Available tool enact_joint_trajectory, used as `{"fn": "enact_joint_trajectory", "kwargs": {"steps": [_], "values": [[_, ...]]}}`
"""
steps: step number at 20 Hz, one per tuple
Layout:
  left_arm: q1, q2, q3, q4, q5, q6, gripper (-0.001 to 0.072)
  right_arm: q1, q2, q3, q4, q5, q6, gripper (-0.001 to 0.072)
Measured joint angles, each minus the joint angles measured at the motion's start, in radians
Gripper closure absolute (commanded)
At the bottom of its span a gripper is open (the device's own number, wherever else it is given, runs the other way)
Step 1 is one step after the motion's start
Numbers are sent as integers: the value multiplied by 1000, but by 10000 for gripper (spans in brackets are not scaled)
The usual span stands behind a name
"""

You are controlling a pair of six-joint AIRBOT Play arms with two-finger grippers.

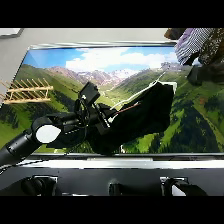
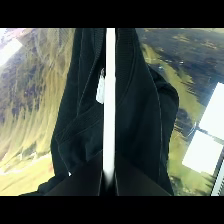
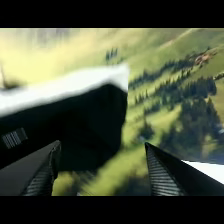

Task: Fold the clothes and pants, and hang the long-sleeved shirts on hangers.

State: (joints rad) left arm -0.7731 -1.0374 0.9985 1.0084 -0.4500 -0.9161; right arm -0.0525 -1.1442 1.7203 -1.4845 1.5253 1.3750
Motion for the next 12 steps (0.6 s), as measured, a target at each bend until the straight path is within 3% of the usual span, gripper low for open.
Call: {"fn": "enact_joint_trajectory", "kwargs": {"steps": [7,12], "values": [[0,0,0,0,0,0,666,-45,-108,0,205,31,-617,118],[0,0,0,0,0,0,666,-49,-171,0,379,-2,-908,133]]}}
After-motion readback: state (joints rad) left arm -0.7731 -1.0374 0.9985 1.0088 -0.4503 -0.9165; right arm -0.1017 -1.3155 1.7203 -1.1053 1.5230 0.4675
